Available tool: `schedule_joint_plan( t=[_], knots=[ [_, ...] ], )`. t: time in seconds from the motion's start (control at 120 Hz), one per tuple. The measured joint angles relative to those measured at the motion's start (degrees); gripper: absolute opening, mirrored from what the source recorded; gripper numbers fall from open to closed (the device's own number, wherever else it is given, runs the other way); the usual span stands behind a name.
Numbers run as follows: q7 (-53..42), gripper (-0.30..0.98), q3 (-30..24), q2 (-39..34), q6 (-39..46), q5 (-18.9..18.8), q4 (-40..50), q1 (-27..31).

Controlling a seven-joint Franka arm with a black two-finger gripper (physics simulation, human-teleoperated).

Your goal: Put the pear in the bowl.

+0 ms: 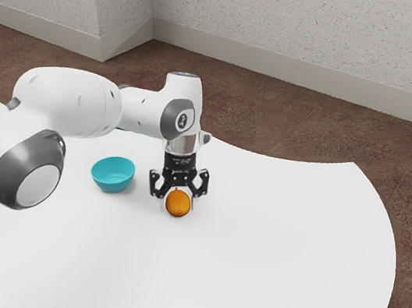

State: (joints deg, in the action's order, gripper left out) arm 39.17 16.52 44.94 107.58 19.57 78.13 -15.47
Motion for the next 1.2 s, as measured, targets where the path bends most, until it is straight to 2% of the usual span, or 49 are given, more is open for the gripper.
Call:
schedule_joint_plan(
  t=[0.575,0.958,1.2],
  knots=[
    [-0.09,0.3,0.43,-0.97,-2.01,-0.61,-1.64,0.0],
    [-1.03,0.23,12.56,-6.3,-9.05,-1.36,-0.5,0.0],
    [-2.86,0.22,14.69,-6.03,-11.23,-1.3,0.82,1.46]
  ],
)
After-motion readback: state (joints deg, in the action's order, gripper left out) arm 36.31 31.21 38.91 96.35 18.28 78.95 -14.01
